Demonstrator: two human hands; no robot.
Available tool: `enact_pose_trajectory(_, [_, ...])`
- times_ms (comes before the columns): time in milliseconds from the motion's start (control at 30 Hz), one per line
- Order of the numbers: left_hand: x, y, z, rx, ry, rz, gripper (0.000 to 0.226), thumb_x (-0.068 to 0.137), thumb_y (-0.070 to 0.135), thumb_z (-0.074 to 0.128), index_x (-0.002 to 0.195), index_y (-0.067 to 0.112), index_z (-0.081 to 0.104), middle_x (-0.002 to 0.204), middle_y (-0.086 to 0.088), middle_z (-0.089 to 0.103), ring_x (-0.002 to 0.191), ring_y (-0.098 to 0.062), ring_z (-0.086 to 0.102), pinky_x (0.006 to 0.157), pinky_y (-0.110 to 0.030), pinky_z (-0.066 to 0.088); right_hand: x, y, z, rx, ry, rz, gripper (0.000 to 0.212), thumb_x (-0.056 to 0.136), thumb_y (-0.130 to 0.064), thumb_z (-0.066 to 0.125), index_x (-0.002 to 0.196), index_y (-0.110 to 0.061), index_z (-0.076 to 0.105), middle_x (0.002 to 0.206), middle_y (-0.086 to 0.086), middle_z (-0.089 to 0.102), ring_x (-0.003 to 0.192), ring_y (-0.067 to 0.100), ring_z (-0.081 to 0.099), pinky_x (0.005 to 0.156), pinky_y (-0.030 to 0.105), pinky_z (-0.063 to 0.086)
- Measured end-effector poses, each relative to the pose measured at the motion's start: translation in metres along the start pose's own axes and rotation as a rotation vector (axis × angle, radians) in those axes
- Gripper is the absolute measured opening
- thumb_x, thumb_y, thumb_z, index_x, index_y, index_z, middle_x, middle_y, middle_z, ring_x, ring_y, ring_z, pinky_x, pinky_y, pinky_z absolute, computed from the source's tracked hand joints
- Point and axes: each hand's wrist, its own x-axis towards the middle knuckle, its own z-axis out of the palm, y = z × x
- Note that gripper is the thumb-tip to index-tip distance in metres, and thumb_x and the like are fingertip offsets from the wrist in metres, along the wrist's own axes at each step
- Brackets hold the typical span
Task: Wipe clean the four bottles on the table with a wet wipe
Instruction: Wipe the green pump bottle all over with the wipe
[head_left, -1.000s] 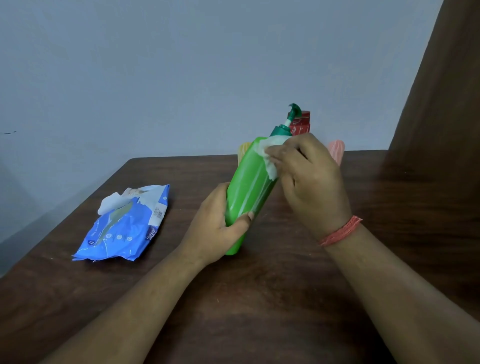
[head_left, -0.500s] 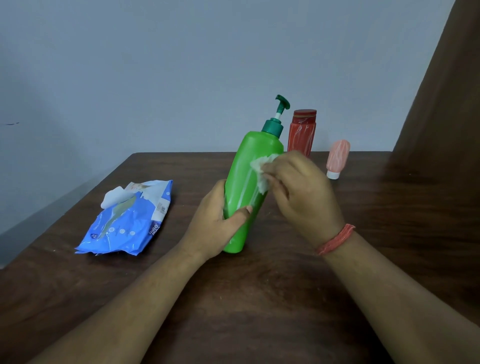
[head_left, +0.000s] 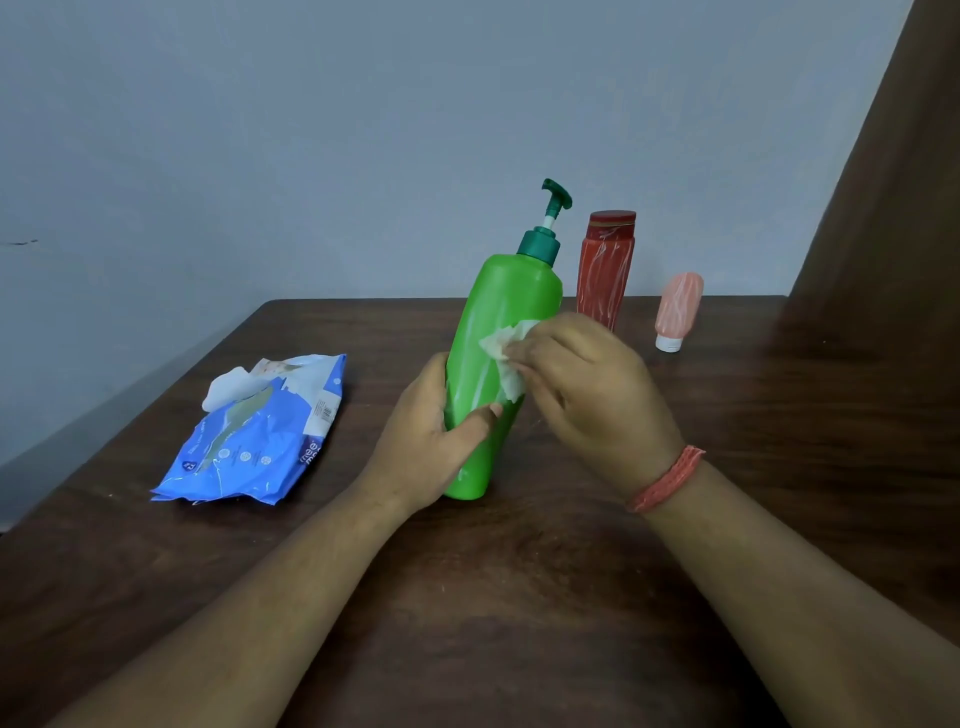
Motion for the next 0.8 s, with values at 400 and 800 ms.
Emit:
enact_pose_trajectory(400, [0.001,-0.002,-0.001,-0.027,0.010,-0.003,0.034,0.083,0.033,0.065,0.114,0.030,0.054,0.105,0.009,0.067,0.092,0.002,0.063,0.073,-0.009,0.045,-0.001,-0.001,0.000,0.013,-0.028,0.025,0.010,0.089,-0.002,0.068,0.098,0.000,0.072,0.095,0.011,0.067,0.089,0.027,0.062,0.079,0.043,0.054])
enact_pose_trajectory(800, [0.003,-0.013,0.000,-0.239,0.024,-0.120,0.041,0.072,0.050,0.066,0.110,0.036,0.059,0.101,0.017,0.071,0.096,-0.003,0.066,0.079,-0.020,0.051,-0.006,-0.004,0.010,0.037,-0.046,0.086,0.006,0.090,-0.005,0.067,0.093,-0.003,0.071,0.093,0.009,0.066,0.089,0.027,0.061,0.078,0.044,0.052])
